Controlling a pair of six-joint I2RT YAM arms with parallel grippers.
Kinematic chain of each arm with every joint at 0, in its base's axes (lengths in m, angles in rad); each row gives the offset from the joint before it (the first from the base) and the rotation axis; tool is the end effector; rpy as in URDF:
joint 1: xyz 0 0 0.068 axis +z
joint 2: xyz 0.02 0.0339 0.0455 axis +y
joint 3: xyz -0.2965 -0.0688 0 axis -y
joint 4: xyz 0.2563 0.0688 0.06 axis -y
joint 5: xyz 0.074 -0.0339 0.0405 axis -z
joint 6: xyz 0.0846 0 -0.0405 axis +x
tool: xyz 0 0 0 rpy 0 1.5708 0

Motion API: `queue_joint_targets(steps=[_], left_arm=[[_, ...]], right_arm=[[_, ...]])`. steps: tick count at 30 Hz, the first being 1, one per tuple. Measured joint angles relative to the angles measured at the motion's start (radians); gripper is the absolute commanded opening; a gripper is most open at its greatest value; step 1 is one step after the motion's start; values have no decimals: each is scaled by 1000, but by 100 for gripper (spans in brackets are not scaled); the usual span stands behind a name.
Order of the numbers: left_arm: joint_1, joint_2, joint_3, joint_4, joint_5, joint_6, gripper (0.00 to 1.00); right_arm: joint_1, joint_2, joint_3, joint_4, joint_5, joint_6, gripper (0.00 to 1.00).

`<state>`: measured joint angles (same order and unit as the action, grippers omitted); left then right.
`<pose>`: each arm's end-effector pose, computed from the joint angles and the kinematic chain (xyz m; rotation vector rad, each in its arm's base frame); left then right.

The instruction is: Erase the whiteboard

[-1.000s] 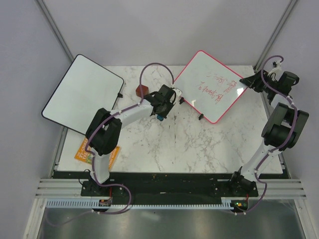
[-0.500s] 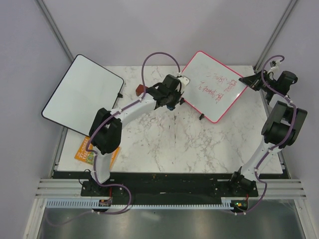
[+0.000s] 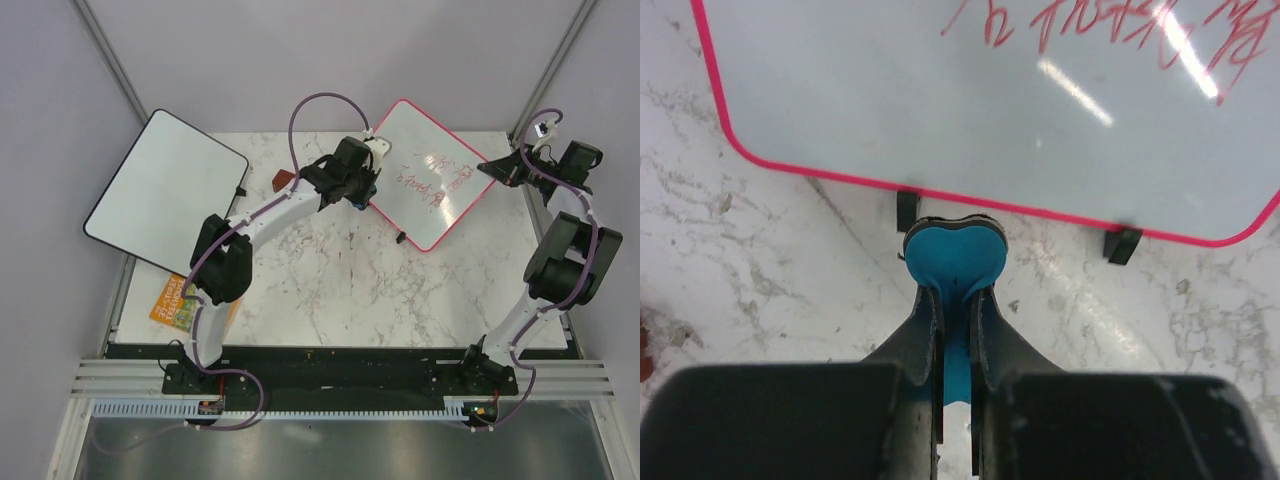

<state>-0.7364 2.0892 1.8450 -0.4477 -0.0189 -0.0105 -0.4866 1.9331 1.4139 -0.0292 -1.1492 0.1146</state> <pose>0.4102 -0.3697 0.2661 0.8036 2.1445 -0.3726 0.4516 -0.1516 0.2590 -0.0903 1.8887 0.9466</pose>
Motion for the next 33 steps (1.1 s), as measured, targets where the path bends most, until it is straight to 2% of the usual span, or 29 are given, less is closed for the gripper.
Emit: queue_joint_targets(steps=[6,13,17,20,27,33], left_arm=[[-7,40,86,50,61,-61,2],[-51,125,119,198,29,-97,2],[-70,135,15,408,-53,-117,2],[-73,186,15,532,-116,-124,2],[-66,312,98,638,-188,-125,2],[-66,336,139,664,-145,-129,2]], right_arm=[[-1,-124,-72,-92,9,-214,0],[-13,-107,-32,-211,-11,-355,0],[-20,-76,5,-284,-36,-417,0],[-24,-55,39,-347,-56,-468,0],[-25,-28,105,-466,-52,-536,0],[-24,-22,136,-530,-35,-549,0]])
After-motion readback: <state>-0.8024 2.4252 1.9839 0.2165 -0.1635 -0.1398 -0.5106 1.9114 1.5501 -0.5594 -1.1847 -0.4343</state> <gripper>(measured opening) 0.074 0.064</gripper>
